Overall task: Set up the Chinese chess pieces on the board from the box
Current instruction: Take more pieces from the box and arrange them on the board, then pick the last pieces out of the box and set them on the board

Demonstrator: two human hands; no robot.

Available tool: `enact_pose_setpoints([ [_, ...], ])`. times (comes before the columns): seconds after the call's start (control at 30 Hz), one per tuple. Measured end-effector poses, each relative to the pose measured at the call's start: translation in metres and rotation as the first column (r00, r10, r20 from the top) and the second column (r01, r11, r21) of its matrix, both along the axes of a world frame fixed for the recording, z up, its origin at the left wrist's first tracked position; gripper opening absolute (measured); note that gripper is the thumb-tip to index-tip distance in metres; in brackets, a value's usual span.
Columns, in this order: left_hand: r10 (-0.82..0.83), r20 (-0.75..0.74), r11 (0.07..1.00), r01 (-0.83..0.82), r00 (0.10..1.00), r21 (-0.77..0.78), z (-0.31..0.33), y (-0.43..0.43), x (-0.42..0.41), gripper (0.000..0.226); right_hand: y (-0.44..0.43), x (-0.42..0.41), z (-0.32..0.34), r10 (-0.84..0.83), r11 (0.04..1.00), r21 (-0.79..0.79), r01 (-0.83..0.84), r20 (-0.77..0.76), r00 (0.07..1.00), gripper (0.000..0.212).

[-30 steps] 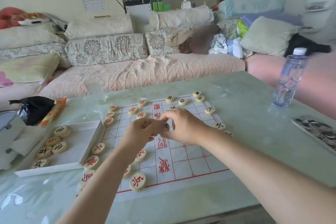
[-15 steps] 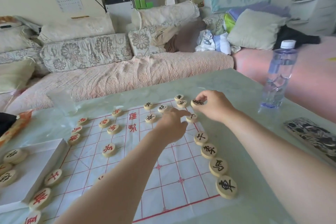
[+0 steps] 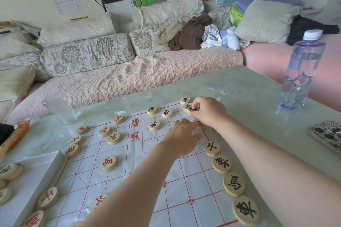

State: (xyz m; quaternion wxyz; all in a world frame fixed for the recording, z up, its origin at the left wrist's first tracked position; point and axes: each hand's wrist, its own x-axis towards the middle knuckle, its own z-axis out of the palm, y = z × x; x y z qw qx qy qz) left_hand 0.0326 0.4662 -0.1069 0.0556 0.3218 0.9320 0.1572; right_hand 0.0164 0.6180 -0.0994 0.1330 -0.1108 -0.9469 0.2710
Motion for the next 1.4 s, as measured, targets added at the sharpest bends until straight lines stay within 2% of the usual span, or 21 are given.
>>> enact_pose_setpoints([
  [0.13,-0.002,0.018,1.0,0.001,1.0,0.007,0.001,-0.002,-0.001,0.043,-0.002,0.001,0.001,0.009,0.998,0.059,-0.013,0.064,0.998,0.012],
  [0.27,0.041,-0.017,0.996,-0.039,0.999,0.077,0.003,-0.012,-0.001,0.042,-0.01,0.004,0.018,0.031,0.995,0.093,-0.032,0.009,0.999,0.021],
  [0.53,0.287,-0.154,0.943,-0.25,0.945,0.221,0.016,-0.088,0.001,0.034,-0.071,0.014,0.047,0.217,0.976,0.024,-0.218,0.051,0.975,0.016],
  [0.8,0.473,-0.161,0.878,-0.446,0.867,0.177,0.027,-0.229,0.021,0.032,-0.191,0.03,0.06,0.442,0.896,-0.07,-0.439,0.036,0.896,0.013],
  [0.93,0.566,-0.169,0.822,-0.536,0.807,0.194,0.03,-0.306,0.032,0.033,-0.261,0.04,0.06,0.536,0.843,-0.066,-0.534,0.037,0.843,0.011],
  [1.03,0.622,-0.185,0.783,-0.605,0.761,0.142,0.031,-0.361,0.037,0.034,-0.311,0.045,0.058,0.599,0.8,-0.071,-0.596,0.025,0.801,0.012],
  [1.23,0.754,-0.248,0.645,-0.757,0.609,0.102,0.012,-0.454,0.049,0.04,-0.41,0.03,0.051,0.684,0.729,-0.009,-0.685,0.071,0.726,0.02],
  [1.3,0.772,-0.219,0.627,-0.772,0.597,0.106,0.008,-0.471,0.048,0.041,-0.44,0.02,0.047,0.707,0.702,0.033,-0.712,0.085,0.702,0.024],
  [1.4,0.756,-0.16,0.654,-0.747,0.635,0.119,0.003,-0.493,0.043,0.045,-0.48,0.0,0.038,0.723,0.671,0.106,-0.734,0.13,0.679,0.033],
])
